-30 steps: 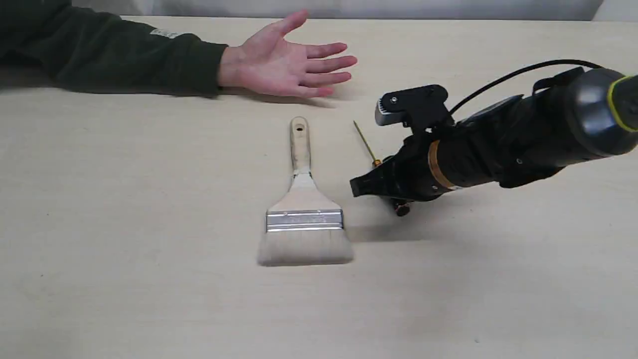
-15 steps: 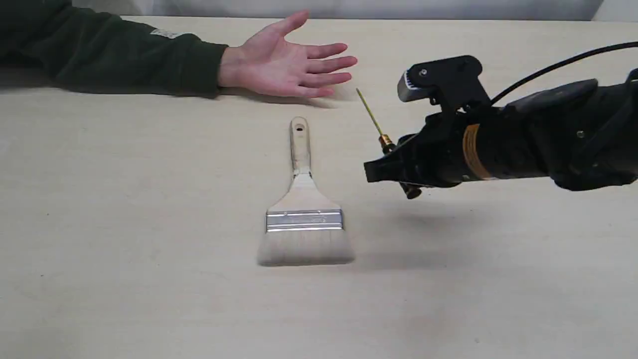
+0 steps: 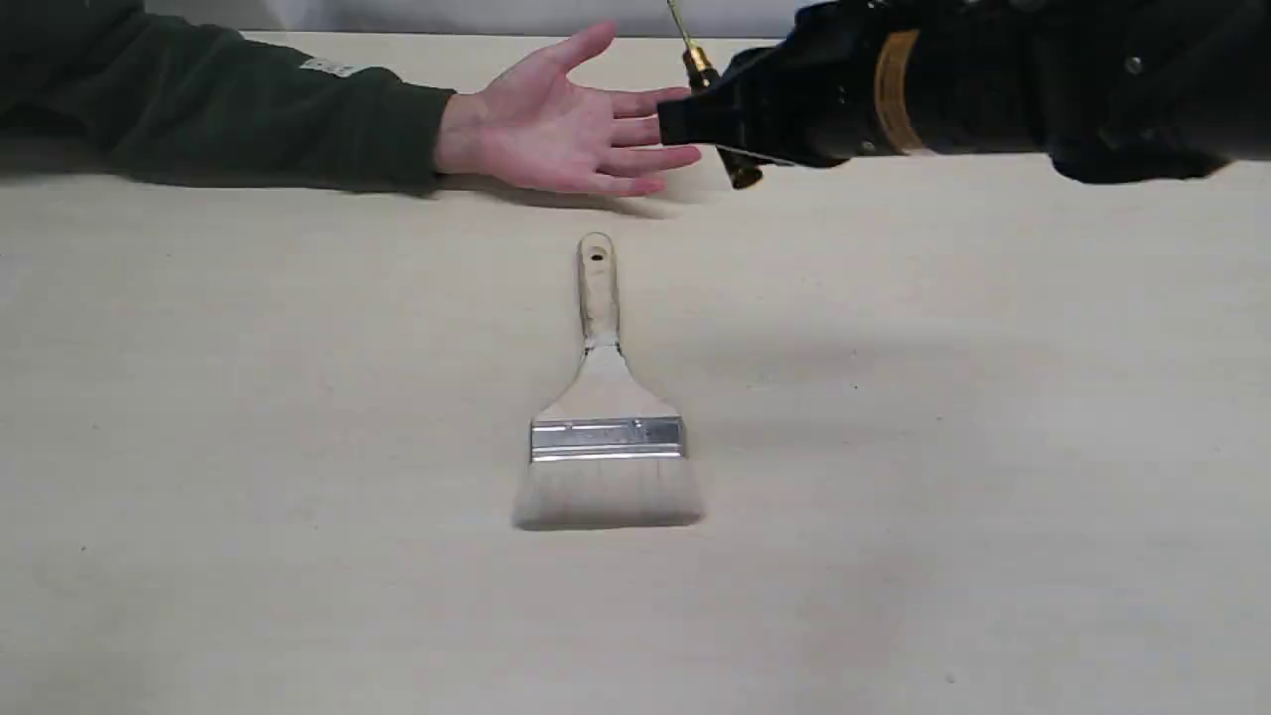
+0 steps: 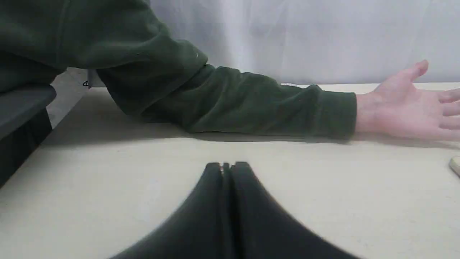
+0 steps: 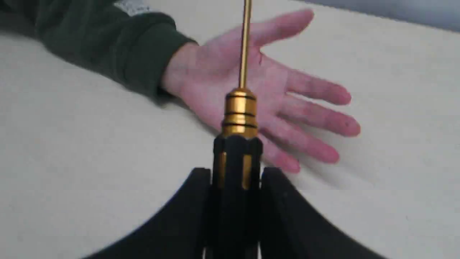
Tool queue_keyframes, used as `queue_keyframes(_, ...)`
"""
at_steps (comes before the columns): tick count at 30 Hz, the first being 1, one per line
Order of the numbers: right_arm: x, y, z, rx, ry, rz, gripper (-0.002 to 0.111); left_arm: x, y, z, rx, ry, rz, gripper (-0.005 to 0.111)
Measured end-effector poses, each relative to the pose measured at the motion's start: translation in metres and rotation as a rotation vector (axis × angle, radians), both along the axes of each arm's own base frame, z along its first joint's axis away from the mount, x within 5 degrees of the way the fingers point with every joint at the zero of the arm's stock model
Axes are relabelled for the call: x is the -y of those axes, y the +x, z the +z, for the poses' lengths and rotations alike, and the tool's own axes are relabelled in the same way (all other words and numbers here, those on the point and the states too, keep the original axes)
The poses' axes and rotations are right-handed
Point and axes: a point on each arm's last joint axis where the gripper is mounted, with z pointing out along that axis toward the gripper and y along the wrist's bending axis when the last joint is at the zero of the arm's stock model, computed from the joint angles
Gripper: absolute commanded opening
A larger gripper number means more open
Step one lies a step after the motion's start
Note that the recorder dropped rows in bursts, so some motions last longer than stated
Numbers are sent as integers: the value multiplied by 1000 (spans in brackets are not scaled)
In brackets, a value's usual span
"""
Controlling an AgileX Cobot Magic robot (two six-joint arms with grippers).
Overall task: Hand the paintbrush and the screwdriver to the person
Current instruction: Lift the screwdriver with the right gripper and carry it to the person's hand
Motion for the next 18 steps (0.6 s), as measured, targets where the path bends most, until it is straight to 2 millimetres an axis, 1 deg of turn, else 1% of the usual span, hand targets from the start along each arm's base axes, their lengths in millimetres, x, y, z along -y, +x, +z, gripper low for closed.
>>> queue_keyframes(4,-11,26,-3,16,7,0,4,0,0,0,0,0,0,0)
queue_keyframes(7,-19,43,-9,19,13,-3,4,0,0,0,0,0,0,0)
queue_keyframes(9,-24,55,-16,17,13,-3,4,0,0,0,0,0,0,0)
queue_keyframes(18,-35,89,-44,18,-11,-39,4,0,0,0,0,0,0,0)
